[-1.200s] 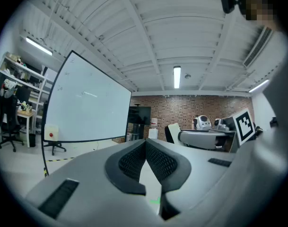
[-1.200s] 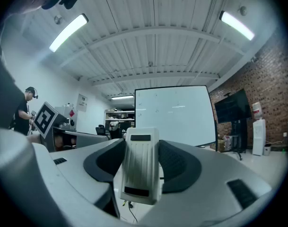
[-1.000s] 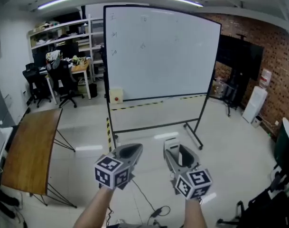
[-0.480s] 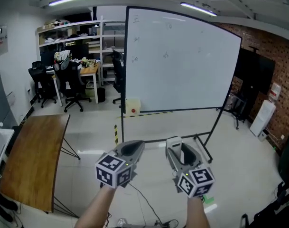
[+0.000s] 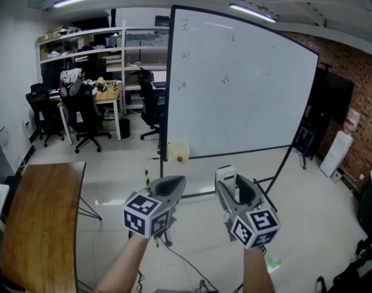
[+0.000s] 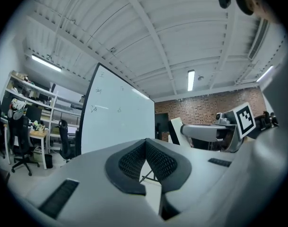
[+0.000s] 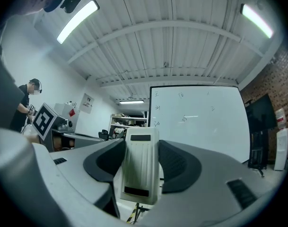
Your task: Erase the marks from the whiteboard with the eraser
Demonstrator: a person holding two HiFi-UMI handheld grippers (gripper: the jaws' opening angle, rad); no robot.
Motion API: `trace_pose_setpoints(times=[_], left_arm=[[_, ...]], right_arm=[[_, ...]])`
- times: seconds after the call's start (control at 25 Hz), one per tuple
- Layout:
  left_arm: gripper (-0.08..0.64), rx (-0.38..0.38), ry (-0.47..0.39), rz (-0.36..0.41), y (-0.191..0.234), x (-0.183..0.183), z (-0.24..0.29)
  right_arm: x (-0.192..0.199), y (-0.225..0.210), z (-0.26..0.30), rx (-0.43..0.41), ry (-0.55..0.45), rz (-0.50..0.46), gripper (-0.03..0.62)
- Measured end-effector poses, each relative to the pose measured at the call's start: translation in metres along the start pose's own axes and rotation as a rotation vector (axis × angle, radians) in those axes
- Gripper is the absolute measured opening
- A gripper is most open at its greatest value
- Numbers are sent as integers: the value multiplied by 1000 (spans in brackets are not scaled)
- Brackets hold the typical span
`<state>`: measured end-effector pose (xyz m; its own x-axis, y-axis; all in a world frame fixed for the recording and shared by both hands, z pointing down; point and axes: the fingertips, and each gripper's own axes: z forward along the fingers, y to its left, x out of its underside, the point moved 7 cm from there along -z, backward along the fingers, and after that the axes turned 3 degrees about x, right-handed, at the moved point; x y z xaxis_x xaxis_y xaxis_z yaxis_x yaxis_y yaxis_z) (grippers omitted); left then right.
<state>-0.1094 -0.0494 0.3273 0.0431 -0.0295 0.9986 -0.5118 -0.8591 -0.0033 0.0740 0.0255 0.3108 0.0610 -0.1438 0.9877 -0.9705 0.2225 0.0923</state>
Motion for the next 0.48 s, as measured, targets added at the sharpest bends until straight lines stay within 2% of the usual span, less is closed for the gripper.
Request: trace_pose_setpoints(times=[0.24,0.48], left_arm=[[2,-28,-3,9,67,-3,34],[2,-105,-18,34,139,-13,92]], right_arm=[[2,-11,84,-38,-27,-1,236],[8,-50,179,-107,-66,-6,236]])
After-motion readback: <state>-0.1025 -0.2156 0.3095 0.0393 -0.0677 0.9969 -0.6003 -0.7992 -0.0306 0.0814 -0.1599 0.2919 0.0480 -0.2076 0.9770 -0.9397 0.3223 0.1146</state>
